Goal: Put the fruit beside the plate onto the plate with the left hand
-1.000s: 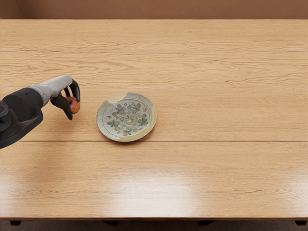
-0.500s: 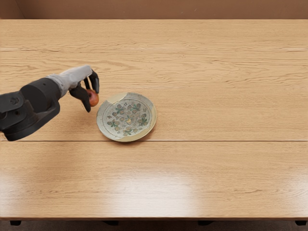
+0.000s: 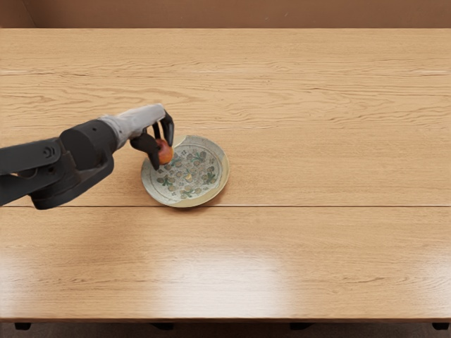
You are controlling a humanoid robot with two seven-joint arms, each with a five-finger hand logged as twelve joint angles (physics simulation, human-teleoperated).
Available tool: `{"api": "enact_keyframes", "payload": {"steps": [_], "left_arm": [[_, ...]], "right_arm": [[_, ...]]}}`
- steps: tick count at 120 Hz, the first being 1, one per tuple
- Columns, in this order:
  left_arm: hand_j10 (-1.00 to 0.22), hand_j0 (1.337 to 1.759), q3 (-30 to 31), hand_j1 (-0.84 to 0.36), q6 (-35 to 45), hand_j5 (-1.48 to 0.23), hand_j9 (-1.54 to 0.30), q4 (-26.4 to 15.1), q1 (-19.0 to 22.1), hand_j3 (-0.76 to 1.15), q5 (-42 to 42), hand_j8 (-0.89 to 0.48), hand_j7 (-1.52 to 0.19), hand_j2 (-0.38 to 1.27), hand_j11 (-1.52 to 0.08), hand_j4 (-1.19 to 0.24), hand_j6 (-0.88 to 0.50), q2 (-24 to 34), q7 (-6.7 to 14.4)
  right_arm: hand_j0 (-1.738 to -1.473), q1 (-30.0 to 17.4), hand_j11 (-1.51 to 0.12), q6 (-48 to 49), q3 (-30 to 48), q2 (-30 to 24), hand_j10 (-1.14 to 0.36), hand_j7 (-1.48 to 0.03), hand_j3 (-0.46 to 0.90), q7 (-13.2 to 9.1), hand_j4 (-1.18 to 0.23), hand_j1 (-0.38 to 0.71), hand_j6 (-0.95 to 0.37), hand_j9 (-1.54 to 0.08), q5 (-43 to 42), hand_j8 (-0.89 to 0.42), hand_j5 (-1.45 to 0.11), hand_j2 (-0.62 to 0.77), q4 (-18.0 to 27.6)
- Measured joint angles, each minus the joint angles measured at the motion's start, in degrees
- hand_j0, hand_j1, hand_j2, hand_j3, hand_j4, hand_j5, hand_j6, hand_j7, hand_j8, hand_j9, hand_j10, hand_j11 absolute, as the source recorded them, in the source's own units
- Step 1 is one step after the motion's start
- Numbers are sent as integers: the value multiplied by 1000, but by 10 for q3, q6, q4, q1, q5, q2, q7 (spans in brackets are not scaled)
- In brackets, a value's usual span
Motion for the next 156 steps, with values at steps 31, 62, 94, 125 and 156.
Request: {"api": "enact_keyframes", "payload": {"steps": [31, 62, 94, 125, 156], "left_arm": [[-849, 1654, 0, -414, -8, -1198, -1121, 8, 3, 0, 1, -455, -1143, 772, -1120, -814, -455, -26, 0], [-506, 1657, -17, -174, -2, -685, -663, 16, 15, 0, 4, -387, -669, 307, -663, -496, -391, -30, 0], [-166, 1658, -49, 176, -4, -221, -215, 19, 32, 0, -91, -135, -217, 91, -215, -163, -136, -3, -34], [-62, 1658, -56, 285, -7, -80, -78, 39, 74, 0, -222, -54, -79, 30, -78, -61, -54, 36, -229], [-31, 1658, -57, 318, -30, -39, -38, 67, 135, 0, -293, -29, -38, 13, -38, -30, -29, 128, -511]], "right_arm": [[-1658, 0, 0, 0, 0, 0, 0, 0, 0, 0, 0, -349, -1, 0, 0, 0, 0, 0, 0], [-1658, 0, 0, 0, 0, 0, 0, 0, 0, 0, 0, -349, -1, 0, 0, 0, 0, 0, 0], [-1658, 0, 0, 0, 0, 0, 0, 0, 0, 0, 0, -349, -1, 0, 0, 0, 0, 0, 0], [-1658, 0, 0, 0, 0, 0, 0, 0, 0, 0, 0, -349, -1, 0, 0, 0, 0, 0, 0], [-1658, 0, 0, 0, 0, 0, 0, 0, 0, 0, 0, -349, -1, 0, 0, 0, 0, 0, 0]]}}
